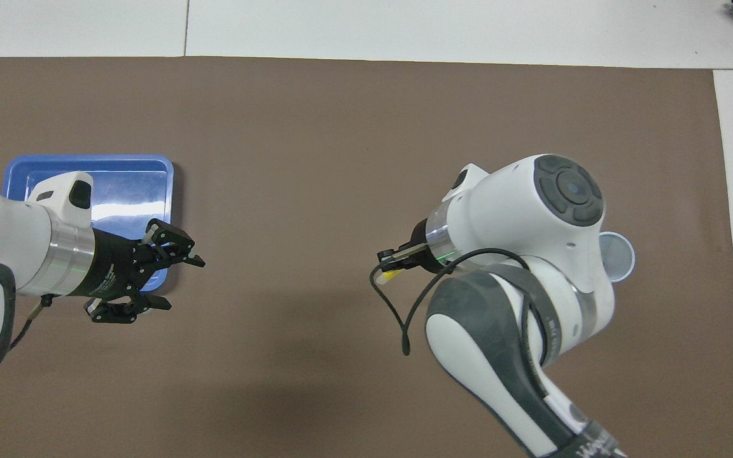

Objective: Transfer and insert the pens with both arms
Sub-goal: 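Open the left gripper while the right gripper carries the pen toward the cup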

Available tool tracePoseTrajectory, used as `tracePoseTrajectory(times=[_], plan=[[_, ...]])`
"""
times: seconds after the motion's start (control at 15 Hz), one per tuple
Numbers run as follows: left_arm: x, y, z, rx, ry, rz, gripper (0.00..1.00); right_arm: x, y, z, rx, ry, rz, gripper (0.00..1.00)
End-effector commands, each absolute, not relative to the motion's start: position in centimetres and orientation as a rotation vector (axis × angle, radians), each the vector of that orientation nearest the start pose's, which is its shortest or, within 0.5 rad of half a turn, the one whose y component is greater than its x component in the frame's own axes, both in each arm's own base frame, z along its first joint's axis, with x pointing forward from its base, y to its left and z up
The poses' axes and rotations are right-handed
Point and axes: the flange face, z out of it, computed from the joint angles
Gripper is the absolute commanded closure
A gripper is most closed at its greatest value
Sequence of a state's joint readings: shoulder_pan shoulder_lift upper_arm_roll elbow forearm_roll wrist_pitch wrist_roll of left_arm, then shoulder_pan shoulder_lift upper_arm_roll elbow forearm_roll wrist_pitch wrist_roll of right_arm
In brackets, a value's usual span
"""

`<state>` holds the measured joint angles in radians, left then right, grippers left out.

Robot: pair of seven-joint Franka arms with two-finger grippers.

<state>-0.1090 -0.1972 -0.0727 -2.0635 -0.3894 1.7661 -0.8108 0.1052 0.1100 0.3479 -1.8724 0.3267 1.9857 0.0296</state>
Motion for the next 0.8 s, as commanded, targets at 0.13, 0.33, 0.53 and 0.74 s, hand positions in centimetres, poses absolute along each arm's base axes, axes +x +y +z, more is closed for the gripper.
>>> tracePoseTrajectory(times=[0.13, 0.33, 0.53, 0.74], plan=[[47.2, -7.1, 51.7, -3.257, -0.573, 0.263, 0.17, 53.0, 15.7, 48.1, -2.888, -0.694, 0.2, 1.0], [48.5, -2.2, 52.6, -3.289, -0.334, 0.171, 0.13, 53.1, 10.9, 48.7, -2.98, -1.047, 0.272, 1.0], [50.2, -0.3, 54.3, -3.217, -0.26, 0.082, 0.0, 53.4, 9.2, 48.8, -3.019, -1.329, 0.345, 1.0], [51.0, 0.7, 56.0, -3.208, -0.281, 0.038, 0.0, 53.3, 8.5, 47.9, -3.024, -1.51, 0.373, 1.0]])
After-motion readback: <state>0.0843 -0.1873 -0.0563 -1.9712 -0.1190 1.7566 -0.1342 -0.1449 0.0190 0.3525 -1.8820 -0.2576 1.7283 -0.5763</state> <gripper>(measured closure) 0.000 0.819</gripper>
